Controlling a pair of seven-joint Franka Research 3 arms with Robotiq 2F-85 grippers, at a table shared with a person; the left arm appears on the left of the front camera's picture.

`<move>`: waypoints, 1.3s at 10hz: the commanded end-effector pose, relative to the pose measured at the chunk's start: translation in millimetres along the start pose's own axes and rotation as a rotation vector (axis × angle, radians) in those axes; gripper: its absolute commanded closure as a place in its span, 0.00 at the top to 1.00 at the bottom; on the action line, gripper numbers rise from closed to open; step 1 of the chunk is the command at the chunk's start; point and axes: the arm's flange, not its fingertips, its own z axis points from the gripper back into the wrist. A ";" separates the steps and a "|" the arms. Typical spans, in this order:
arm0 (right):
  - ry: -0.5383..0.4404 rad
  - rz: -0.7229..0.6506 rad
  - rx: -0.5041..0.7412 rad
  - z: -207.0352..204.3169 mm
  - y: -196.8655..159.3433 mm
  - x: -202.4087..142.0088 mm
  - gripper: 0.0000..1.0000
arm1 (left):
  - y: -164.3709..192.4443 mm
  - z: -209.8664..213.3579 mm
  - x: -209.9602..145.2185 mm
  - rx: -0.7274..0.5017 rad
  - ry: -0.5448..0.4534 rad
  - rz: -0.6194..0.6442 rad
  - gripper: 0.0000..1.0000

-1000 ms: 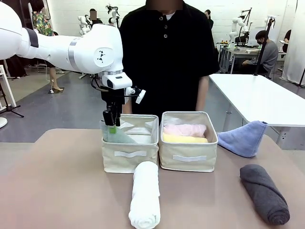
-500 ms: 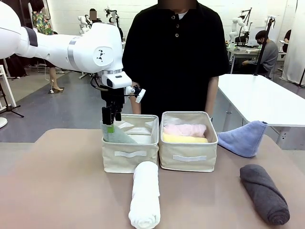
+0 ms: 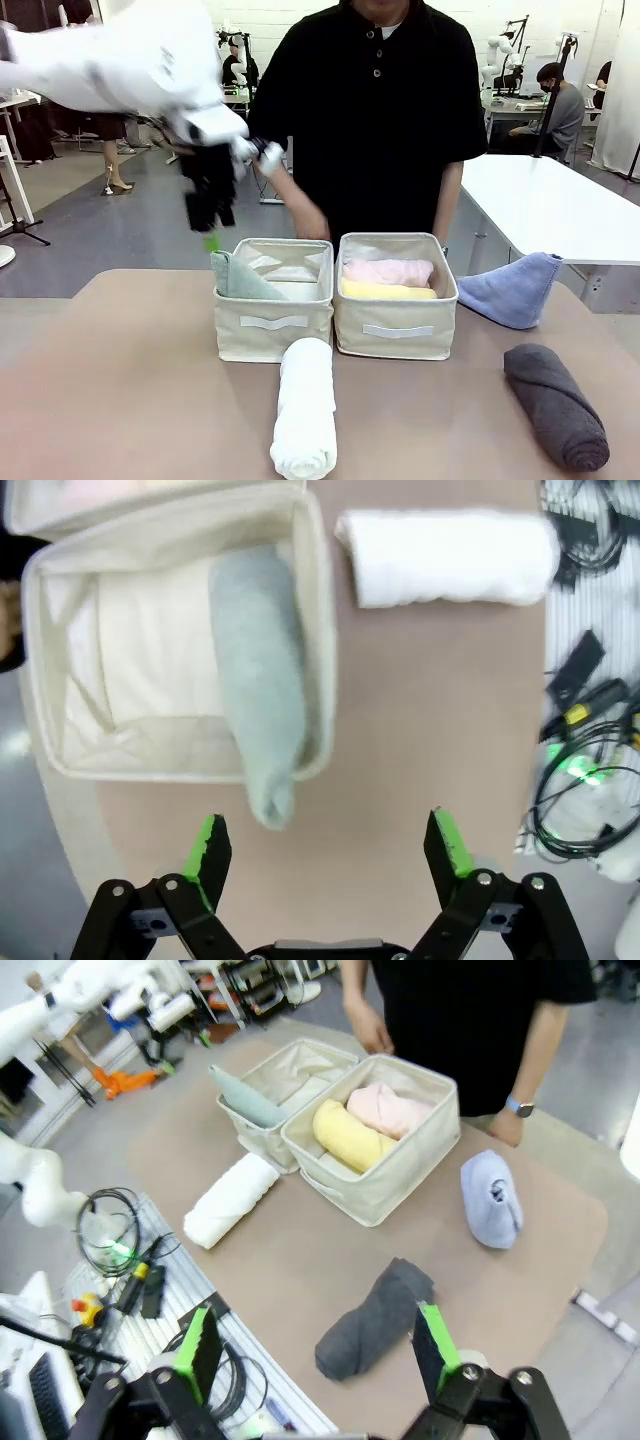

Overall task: Sort the towels based on their folding style.
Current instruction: Pick up one triangle-folded towel and place it in the left Fabric basket, then pick up another triangle-folded towel from the table and place it in the left Fabric basket.

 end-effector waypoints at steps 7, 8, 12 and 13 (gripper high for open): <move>-0.025 0.010 0.021 -0.5 0.0 1.2 1.00 | -122.8 76.8 -227.3 0.127 -0.253 0.355 1.00; -0.025 0.010 0.021 -0.5 0.0 1.2 1.00 | -122.8 76.8 -227.3 0.127 -0.253 0.355 1.00; -0.025 0.010 0.021 -0.5 0.0 1.2 1.00 | -122.8 76.8 -227.3 0.127 -0.253 0.355 1.00; -0.025 0.010 0.021 -0.5 0.0 1.2 1.00 | -122.0 75.2 -225.8 0.137 -0.256 0.350 1.00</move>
